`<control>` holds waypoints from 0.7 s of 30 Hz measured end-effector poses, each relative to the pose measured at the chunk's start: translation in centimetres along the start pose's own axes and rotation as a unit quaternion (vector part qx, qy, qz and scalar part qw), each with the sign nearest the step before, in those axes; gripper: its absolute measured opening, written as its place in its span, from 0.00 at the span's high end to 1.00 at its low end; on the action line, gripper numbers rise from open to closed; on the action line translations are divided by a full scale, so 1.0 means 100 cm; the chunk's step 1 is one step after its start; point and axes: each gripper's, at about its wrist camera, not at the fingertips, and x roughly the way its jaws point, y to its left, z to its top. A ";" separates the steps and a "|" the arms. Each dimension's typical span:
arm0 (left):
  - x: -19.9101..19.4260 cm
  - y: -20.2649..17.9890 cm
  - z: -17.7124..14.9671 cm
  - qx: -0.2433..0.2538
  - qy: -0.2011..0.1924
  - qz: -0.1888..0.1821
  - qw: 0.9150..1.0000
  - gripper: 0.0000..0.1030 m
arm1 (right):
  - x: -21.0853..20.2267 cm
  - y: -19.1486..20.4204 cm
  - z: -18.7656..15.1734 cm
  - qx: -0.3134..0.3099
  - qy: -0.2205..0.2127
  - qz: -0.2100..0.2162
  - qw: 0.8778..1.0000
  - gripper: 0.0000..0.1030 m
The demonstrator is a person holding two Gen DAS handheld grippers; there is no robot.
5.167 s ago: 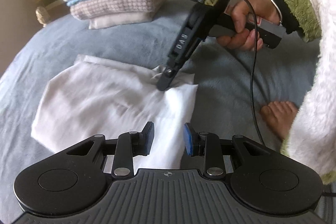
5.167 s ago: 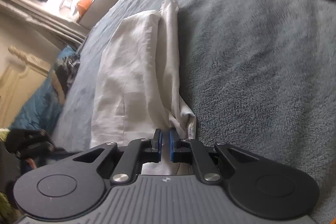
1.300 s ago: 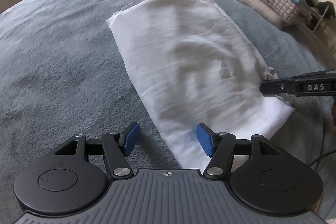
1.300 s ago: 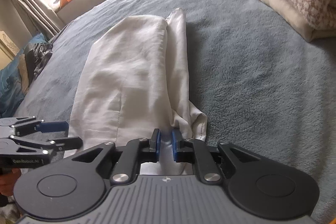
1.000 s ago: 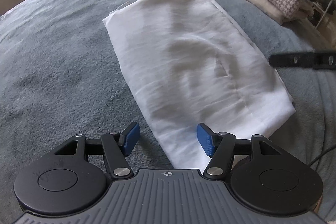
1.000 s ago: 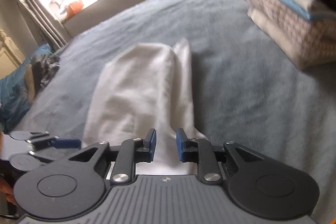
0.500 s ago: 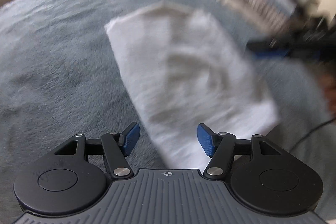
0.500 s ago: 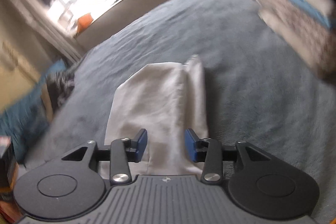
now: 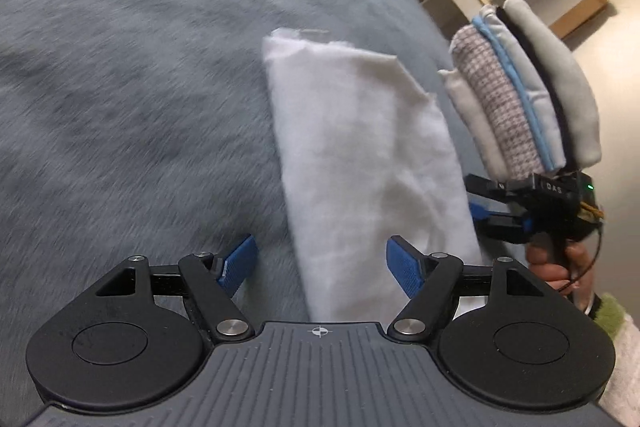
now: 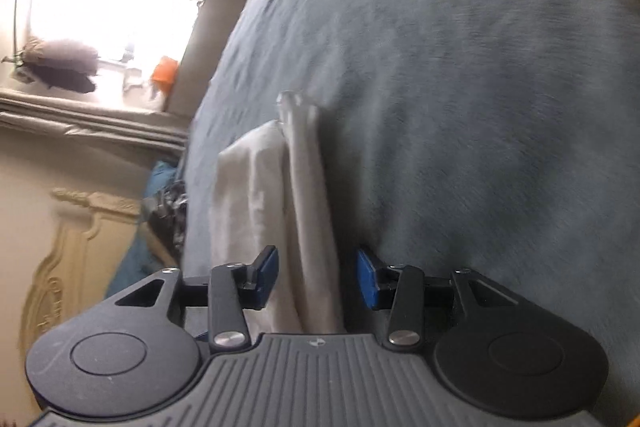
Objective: Fold clothes
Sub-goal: 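Grasp the folded white shirt end with both grippers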
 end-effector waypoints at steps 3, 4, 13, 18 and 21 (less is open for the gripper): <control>0.013 0.002 0.015 -0.005 -0.004 -0.015 1.000 0.31 | 0.019 0.006 0.015 -0.017 0.023 0.029 0.999 0.30; 0.018 0.003 0.020 -0.007 -0.007 -0.019 1.000 0.31 | 0.026 0.010 0.020 -0.024 0.031 0.038 0.999 0.29; 0.040 0.007 0.043 -0.042 -0.044 -0.018 0.998 0.56 | 0.070 0.031 0.045 -0.071 0.067 0.063 0.993 0.36; 0.036 -0.007 0.041 -0.020 -0.062 0.004 0.998 0.71 | 0.075 0.045 0.038 -0.112 0.063 0.037 0.991 0.80; 0.029 -0.015 0.040 -0.011 -0.072 0.006 0.997 0.79 | 0.071 0.054 0.030 -0.133 0.048 0.034 0.989 0.87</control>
